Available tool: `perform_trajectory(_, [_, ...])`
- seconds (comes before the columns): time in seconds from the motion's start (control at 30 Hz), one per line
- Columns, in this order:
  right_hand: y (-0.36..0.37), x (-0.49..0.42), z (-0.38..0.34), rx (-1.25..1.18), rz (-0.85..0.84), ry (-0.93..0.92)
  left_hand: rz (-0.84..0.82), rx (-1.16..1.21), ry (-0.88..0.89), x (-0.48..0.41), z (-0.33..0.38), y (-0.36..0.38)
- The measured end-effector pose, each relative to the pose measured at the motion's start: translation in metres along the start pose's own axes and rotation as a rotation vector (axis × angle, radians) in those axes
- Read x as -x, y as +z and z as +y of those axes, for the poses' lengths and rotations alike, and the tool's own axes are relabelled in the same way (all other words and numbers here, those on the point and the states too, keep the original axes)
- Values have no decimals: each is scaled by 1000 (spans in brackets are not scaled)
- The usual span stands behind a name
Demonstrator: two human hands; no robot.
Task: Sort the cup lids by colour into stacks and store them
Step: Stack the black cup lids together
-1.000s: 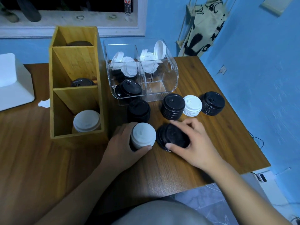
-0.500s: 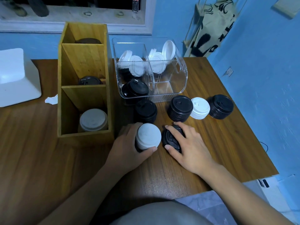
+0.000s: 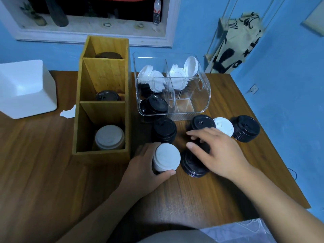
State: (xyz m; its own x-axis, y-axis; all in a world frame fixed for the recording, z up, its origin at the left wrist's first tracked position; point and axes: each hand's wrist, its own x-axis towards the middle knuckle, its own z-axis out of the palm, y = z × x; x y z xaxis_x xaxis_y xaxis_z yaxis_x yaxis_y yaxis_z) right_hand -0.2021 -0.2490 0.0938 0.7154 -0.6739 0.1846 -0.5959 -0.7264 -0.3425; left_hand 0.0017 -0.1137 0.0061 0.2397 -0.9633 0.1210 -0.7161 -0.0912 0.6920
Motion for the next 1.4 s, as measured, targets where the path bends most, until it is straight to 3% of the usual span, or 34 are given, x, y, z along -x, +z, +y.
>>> perform_trajectory(0.33, [-19, -130, 5, -47, 30, -45, -1, 43, -16, 1, 3, -2])
perform_trajectory(0.43, [-6, -161, -20, 36, -89, -143, -8, 58, -22, 0, 3, -3])
perform_trajectory(0.53, [10, -187, -48, 302, -221, -232, -15, 59, -27, 0, 3, -4])
perform_trajectory(0.7, [24, -208, -65, 505, -504, -121, -24, 62, -39, 0, 2, -4])
perform_trajectory(0.83, [29, -219, -63, 535, -585, -99, -21, 61, -32, 0, 2, -4])
perform_trajectory(1.0, [28, -221, -60, 429, -513, -123, -7, 54, -30, 0, 1, -4])
perform_trajectory(1.13, [5, -201, -58, 243, -351, -164, -8, 50, -28, 1, 1, -3])
perform_trajectory(1.23, [-19, -167, -52, 45, -217, -165, -1, 53, -22, 1, 0, -3])
perform_trajectory(1.4, [-33, -88, -24, -121, -145, -97, 20, 24, -9, 0, -1, -1])
